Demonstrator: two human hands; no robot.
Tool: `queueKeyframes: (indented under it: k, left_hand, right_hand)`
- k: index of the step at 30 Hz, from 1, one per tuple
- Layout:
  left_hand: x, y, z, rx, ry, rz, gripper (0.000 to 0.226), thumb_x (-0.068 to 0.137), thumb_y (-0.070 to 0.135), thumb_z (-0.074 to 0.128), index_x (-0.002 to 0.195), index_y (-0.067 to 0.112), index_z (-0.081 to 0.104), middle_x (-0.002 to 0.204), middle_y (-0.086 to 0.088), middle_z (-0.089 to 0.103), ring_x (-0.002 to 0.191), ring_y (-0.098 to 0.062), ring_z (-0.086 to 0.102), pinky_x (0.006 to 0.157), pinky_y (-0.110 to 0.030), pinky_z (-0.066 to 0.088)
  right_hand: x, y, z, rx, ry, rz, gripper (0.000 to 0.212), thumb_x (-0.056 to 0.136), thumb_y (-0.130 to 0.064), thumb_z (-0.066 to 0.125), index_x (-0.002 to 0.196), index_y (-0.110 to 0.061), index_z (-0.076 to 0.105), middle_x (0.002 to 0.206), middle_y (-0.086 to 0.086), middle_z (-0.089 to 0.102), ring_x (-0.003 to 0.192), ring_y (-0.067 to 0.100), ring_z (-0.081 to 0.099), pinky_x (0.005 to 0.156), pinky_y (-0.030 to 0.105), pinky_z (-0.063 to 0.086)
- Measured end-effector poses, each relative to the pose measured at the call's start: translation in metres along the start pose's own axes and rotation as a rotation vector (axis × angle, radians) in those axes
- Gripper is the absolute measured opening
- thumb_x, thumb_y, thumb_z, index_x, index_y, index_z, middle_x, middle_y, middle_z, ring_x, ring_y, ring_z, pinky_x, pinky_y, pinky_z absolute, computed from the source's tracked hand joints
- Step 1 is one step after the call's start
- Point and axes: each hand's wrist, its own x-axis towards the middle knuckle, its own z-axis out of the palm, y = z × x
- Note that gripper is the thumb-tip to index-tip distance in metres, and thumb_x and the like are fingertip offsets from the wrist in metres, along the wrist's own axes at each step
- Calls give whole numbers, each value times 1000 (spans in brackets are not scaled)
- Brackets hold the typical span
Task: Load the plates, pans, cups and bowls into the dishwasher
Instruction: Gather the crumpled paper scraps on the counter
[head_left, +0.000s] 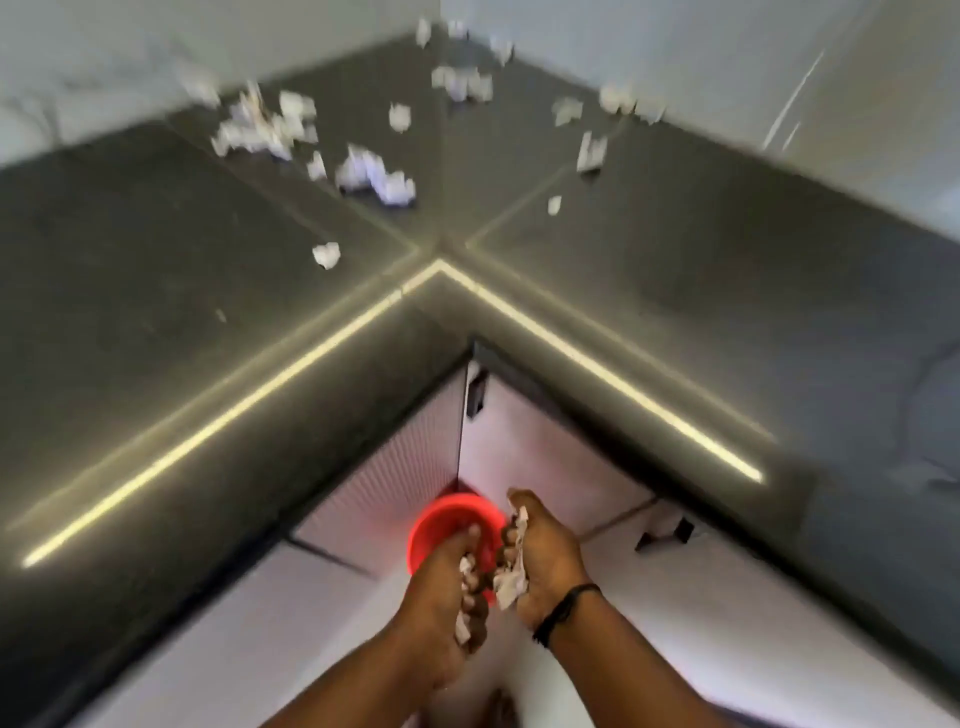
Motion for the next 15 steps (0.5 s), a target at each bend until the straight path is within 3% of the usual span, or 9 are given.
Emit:
queueKeyframes:
  k: [1,2,5,8,11,15]
  left_hand:
    - [24,-16,-10,-23,50,-48,48,89,38,57,47,22,39,36,6,34,25,-5,27,33,-7,19]
    - [47,-28,-18,-17,84,-83,47,89,37,55,49,23,36,35,7,32,24,-4,26,32,-6,18]
    - [115,-55,-40,27,126,-164,52,92,38,51,47,21,31,34,5,28,22,-8,24,36,-5,17]
    - [176,-68,-59,87,132,-162,50,94,41,47,53,22,27,35,5,27,24,-10,25,39,-8,16]
    - [212,-66,-71,86,152,-122,49,94,40,48,54,22,26,34,6,28,25,-9,26,37,-9,16]
    - [242,-59,-77,6,244,-59,41,94,38,53,61,22,35,44,5,37,36,-6,35,36,-15,28]
  right_hand:
    - [23,20,-16,34,28,61,30,96,-29,49,88,-7,67,76,15,67,77,28,64,82,42,55]
    - [42,33,-29,28,58,105,32,98,-29,44,86,-12,67,73,10,69,78,24,64,79,35,54]
    - [103,65,-67,22,97,214,54,100,-34,35,52,-20,56,38,-4,51,34,10,50,37,15,36]
    - [160,91,-91,-143,199,262,49,98,-34,39,53,-18,30,38,-1,32,22,11,28,33,12,19]
    - [203,106,-99,-199,158,242,61,101,-32,31,42,-18,39,30,-4,35,20,11,32,34,6,22]
    - [238,108,-93,-256,105,270,46,101,-35,23,63,-19,42,51,8,47,33,18,47,43,21,36]
